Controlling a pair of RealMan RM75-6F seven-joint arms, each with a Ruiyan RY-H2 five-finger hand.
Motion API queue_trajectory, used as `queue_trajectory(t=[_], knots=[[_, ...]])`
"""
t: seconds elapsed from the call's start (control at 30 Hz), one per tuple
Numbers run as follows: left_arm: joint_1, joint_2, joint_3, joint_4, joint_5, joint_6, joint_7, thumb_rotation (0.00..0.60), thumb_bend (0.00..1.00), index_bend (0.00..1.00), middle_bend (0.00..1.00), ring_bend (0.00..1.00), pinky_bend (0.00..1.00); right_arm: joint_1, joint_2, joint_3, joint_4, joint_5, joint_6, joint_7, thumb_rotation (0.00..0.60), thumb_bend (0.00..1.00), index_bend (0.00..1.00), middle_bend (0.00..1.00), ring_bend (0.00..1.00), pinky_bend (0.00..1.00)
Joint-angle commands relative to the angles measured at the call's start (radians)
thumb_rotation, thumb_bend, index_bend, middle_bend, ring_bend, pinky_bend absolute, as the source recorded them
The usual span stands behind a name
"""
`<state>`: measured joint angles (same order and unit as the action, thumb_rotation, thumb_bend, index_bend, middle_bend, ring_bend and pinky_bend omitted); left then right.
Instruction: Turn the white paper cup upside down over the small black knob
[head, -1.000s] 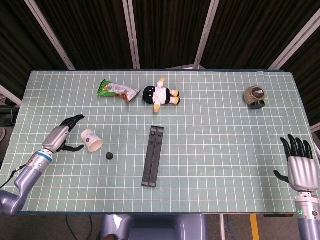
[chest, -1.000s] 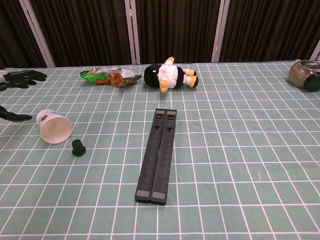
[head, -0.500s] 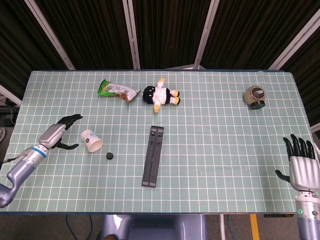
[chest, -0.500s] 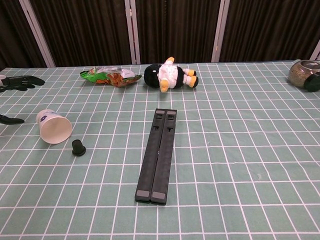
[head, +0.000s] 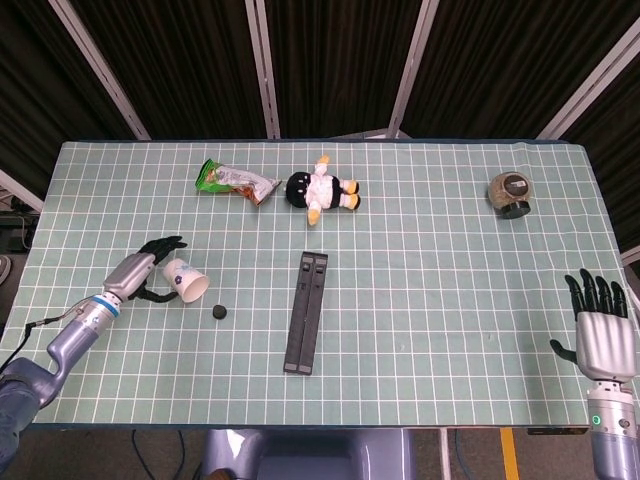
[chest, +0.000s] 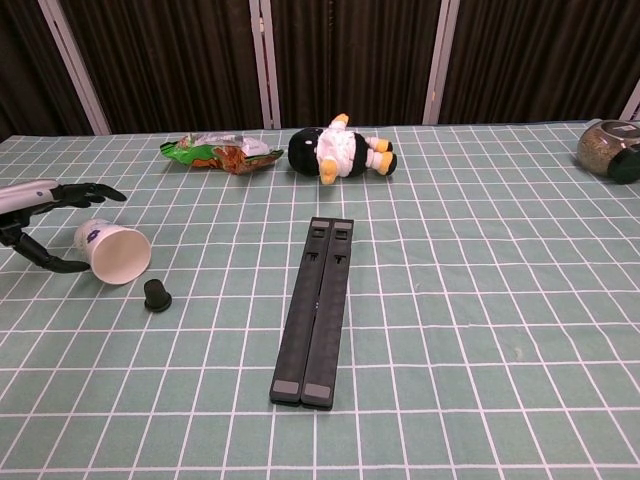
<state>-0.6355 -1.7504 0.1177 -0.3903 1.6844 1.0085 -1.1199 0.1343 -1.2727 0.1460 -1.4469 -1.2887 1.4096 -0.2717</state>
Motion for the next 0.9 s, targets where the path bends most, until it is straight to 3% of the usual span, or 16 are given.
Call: queue_trajectory(t=[0.03,0.2,0.33,0.4,0.63,0.77,0.9], knots=[[-0.008,-0.02,-0.001,0.016,-0.005,-0.007,0.006,0.6,0.26,0.15,0.05,0.04,0.02,0.001,0.0,0.002,0.004,0.005,-0.003,0.003,0.6,0.0,0.09,0.0,0.0,0.0],[-0.016,-0.041,-0.002,0.041,-0.014,-0.025,0.024,0.6,0.28,0.27,0.15,0.11,0.04,0.001,0.002,0.005,0.012,0.01,-0.008,0.013,0.6,0.0,0.09,0.0,0.0,0.0],[-0.014,-0.059,-0.021,0.057,-0.035,-0.011,0.059,0.6,0.32,0.43,0.33,0.25,0.15,0.001,0.005,0.007,0.016,0.014,-0.011,0.022,0.6,0.0,0.09,0.0,0.0,0.0],[-0.014,-0.066,-0.025,0.06,-0.04,-0.005,0.082,0.6,0.34,0.47,0.36,0.28,0.18,0.002,0.006,0.007,0.015,0.013,-0.011,0.025,0.6,0.0,0.09,0.0,0.0,0.0],[-0.009,-0.061,-0.036,0.047,-0.044,0.064,0.14,0.6,0.35,0.5,0.39,0.31,0.2,0.001,0.008,0.005,0.01,0.009,-0.008,0.028,0.6,0.0,0.09,0.0,0.0,0.0],[-0.012,-0.044,-0.029,0.049,-0.018,0.174,0.248,0.6,0.35,0.49,0.38,0.29,0.2,0.001,0.01,0.003,0.006,0.005,-0.007,0.029,0.6,0.0,0.09,0.0,0.0,0.0],[-0.025,-0.006,-0.011,0.033,0.034,0.34,0.456,0.6,0.35,0.48,0.37,0.29,0.2,-0.001,0.014,0.002,0.0,0.001,-0.004,0.034,0.6,0.0,0.09,0.0,0.0,0.0]])
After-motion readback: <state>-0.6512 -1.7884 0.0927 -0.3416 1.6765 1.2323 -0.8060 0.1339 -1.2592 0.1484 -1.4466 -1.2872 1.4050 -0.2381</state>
